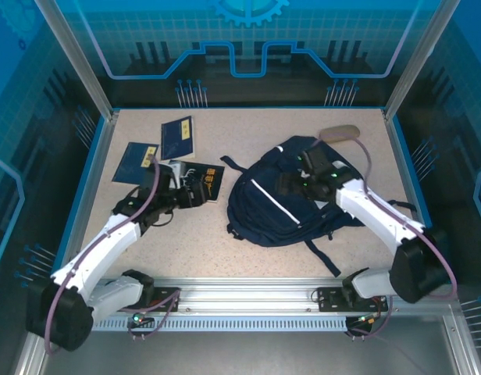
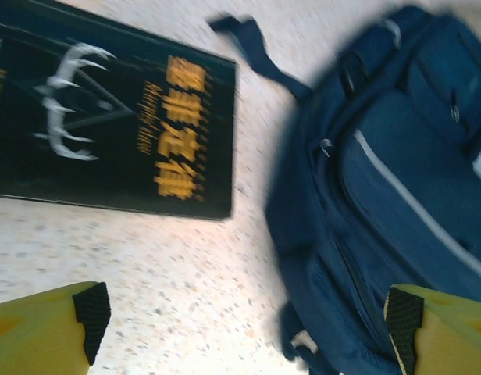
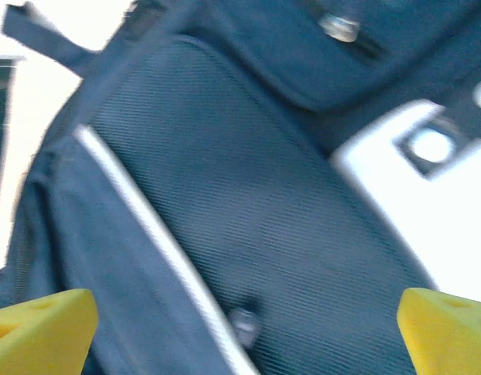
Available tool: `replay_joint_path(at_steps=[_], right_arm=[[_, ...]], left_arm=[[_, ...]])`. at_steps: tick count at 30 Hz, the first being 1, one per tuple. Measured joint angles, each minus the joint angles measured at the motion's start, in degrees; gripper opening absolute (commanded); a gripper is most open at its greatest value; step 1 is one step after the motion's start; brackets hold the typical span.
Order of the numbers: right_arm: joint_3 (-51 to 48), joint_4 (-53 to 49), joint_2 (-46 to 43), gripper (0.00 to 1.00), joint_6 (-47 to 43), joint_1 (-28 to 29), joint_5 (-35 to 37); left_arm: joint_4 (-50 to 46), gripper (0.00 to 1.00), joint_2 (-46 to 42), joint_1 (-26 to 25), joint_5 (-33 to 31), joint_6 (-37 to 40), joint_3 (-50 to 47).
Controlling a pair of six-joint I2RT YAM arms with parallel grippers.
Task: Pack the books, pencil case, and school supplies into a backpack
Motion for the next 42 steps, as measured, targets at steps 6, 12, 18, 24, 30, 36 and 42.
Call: replay_joint_path(at_steps=[6,12,18,24,30,36,42], right_arm=[[-9.2,-0.1,-5.6,0.99,0.0,-9.3,-2.0],[-11.8,2.9,-4.5,0.98,0.0,-14.0,-5.3],[-12.0,8.2,1.7,0.95,-0.2,-16.4,-9.2],[-8.6,11.8,8.7,0.92,-1.4,-16.6,-12.2],[-4.3,16.3,14.4,0.92,-1.9,-13.2,-12.9],[1.0,19.6,20.3,0.91,-1.4,-7.0,-13.4],[8.2,19.8,26.1,0.87,-1.8,-4.4,-15.1]], left_arm=[[2.8,0.72,11.5,-12.5,-1.2,-3.0,6.1],[10.4,0.58,26.3,-22.3,-1.2,-7.8,12.8],[13.0,0.53,39.5,-25.4,-0.3,-8.9,21.0],[11.9,0.52,43.4,-25.2,-3.8,-9.1,22.0],[11.0,0.51,41.6,-24.3,-8.7,-9.4,19.5],[10.3,0.52,35.5,-23.1,-12.6,-10.3,12.5],[6.8,0.62,32.3,-22.6,-14.3,-9.2,10.7]])
